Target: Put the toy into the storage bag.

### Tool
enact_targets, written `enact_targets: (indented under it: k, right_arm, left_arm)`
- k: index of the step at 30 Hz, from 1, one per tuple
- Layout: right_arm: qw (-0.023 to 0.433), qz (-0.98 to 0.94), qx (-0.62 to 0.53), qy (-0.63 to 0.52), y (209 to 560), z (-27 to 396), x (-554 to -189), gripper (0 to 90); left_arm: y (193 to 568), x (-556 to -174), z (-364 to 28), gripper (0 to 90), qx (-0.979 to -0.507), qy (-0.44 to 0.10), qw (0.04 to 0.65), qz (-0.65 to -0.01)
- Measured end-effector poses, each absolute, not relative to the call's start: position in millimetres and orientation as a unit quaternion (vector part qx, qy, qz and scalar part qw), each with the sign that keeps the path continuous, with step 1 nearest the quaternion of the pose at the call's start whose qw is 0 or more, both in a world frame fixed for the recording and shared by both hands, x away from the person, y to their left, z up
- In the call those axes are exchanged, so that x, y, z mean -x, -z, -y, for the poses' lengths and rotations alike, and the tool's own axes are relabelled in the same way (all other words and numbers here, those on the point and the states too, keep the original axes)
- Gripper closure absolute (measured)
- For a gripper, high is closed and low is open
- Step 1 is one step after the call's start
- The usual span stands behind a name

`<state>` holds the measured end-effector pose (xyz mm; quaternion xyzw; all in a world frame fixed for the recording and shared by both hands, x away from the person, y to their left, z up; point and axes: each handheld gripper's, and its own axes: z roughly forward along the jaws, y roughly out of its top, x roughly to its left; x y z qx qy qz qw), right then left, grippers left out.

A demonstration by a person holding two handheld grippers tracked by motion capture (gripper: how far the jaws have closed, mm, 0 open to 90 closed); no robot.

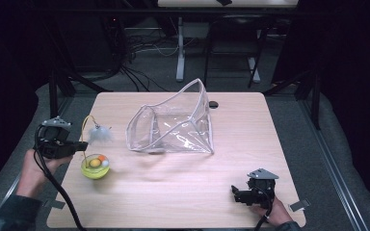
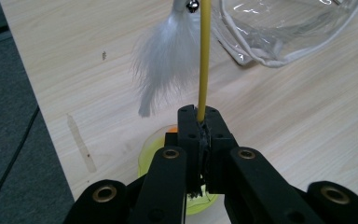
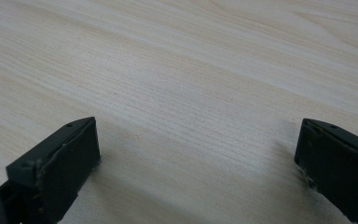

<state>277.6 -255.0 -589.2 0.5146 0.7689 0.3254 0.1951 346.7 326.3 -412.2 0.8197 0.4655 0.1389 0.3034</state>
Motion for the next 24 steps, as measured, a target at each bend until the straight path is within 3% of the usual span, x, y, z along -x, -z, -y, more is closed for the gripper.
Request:
enact_targets:
  k: [24]
  right_arm:
    - [0.195, -0.769, -0.514, -0.325, 589, 255, -278, 0.0]
  left_arm:
    - [392, -388, -330, 88.0, -0.824, -0.132, 0.288, -0.469]
